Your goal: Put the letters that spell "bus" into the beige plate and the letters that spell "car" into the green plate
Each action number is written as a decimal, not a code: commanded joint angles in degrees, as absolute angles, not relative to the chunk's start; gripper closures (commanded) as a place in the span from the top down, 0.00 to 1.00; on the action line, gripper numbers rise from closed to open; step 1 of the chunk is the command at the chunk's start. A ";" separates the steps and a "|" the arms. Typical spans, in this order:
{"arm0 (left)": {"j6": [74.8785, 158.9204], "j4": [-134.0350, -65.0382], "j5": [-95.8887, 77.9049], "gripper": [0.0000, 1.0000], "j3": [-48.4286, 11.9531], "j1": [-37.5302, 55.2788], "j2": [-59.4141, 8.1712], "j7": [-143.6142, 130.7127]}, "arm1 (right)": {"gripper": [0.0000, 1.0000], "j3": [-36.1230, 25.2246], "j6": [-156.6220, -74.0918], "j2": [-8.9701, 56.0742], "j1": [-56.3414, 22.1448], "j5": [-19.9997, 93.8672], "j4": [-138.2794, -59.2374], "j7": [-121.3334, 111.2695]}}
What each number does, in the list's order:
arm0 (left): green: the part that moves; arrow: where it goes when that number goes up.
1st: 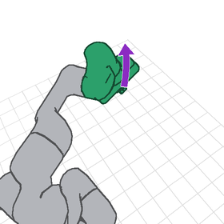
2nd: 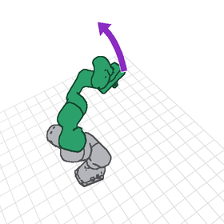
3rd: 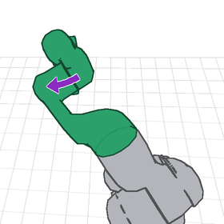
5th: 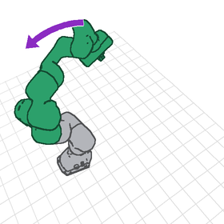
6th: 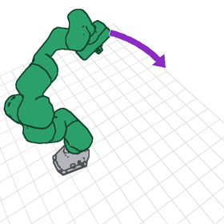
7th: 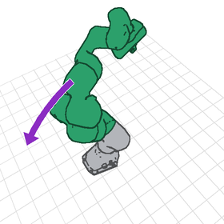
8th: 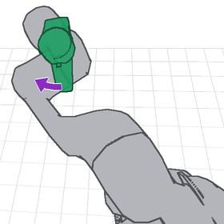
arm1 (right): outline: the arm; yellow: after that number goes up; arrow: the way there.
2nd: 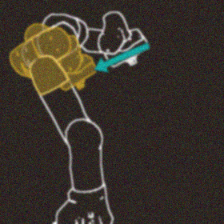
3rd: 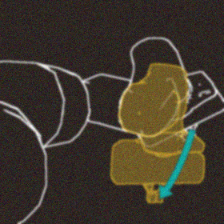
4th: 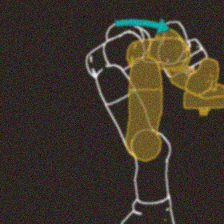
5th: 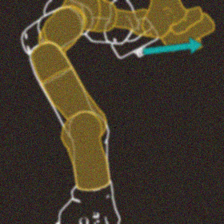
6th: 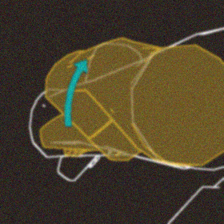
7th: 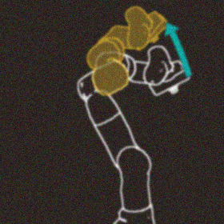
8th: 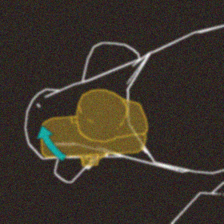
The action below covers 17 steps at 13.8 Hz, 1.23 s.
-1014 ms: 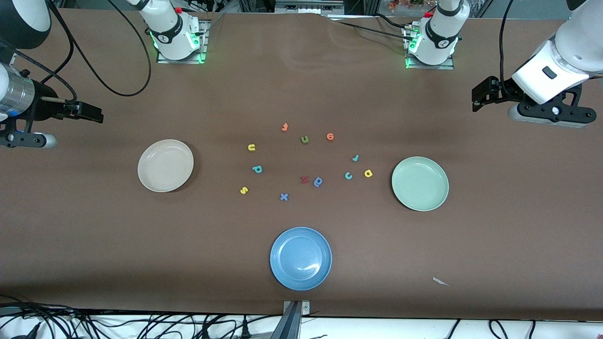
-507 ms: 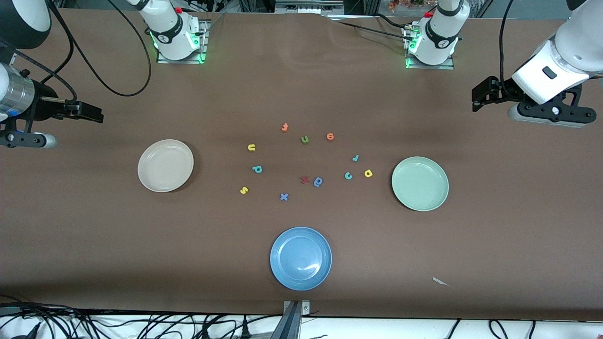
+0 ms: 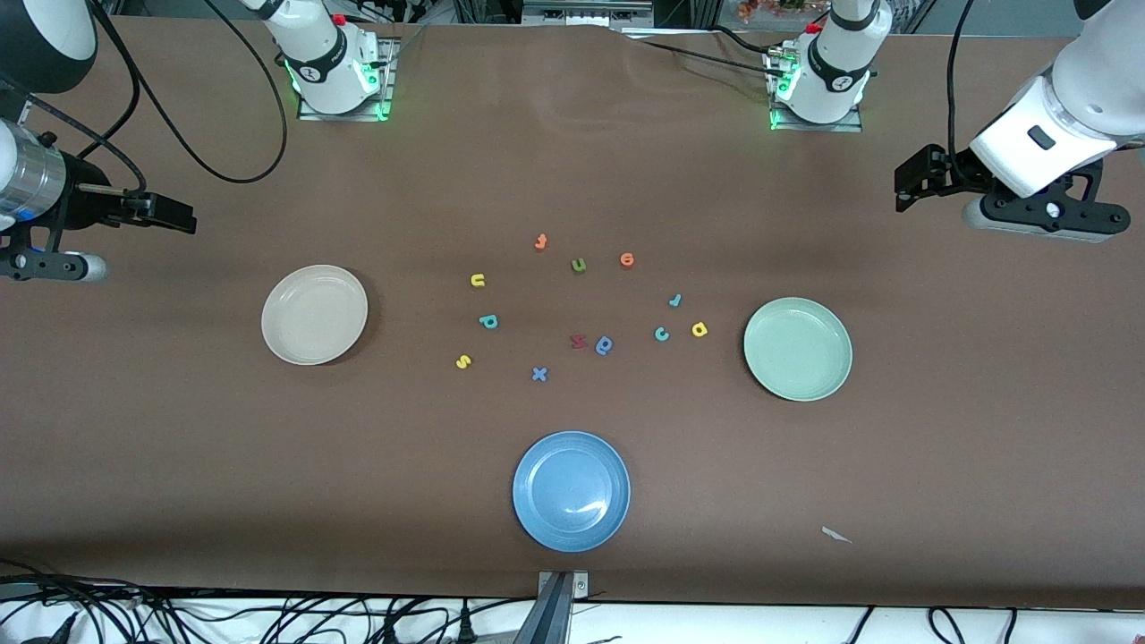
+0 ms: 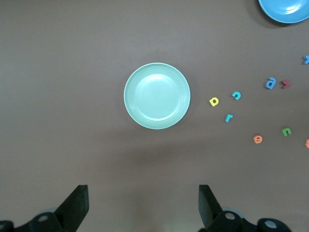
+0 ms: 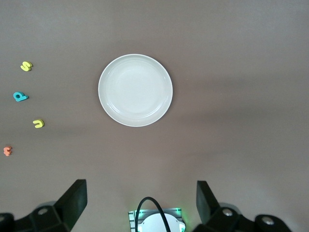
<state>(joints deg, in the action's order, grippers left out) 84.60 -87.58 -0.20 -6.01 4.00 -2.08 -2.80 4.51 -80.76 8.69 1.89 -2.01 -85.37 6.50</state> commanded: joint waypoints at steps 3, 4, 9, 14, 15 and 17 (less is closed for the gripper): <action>83.58 -86.84 -0.62 1.00 -6.68 4.04 -1.85 -2.72 | 1.00 5.01 -80.59 8.79 2.46 -1.32 -84.99 6.24; 83.58 -86.84 -0.62 1.00 -6.77 4.04 -1.85 -2.72 | 1.00 5.01 -80.68 8.79 2.46 -0.80 -85.08 6.59; 82.71 -86.84 -0.62 1.00 -6.68 4.04 -1.85 -2.72 | 1.00 5.36 -81.82 9.66 1.32 2.20 -85.17 7.29; 82.71 -86.75 -0.62 1.00 -6.42 3.87 -1.85 -2.72 | 1.00 5.45 -85.16 13.17 -2.97 2.29 -85.52 11.06; 82.71 -86.75 -0.62 1.00 -6.42 3.87 -1.85 -2.72 | 1.00 5.45 -85.95 14.14 -3.68 2.29 -85.52 12.55; 82.62 -86.84 -0.62 1.00 -6.50 3.87 -1.85 -2.72 | 1.00 5.45 -87.79 15.81 -5.44 2.29 -85.61 13.88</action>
<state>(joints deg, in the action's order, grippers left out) 83.87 -87.58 -0.20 -6.59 3.96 -2.08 -2.91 5.51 -86.25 14.60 -4.08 1.60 -85.60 12.08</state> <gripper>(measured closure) 0.000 0.000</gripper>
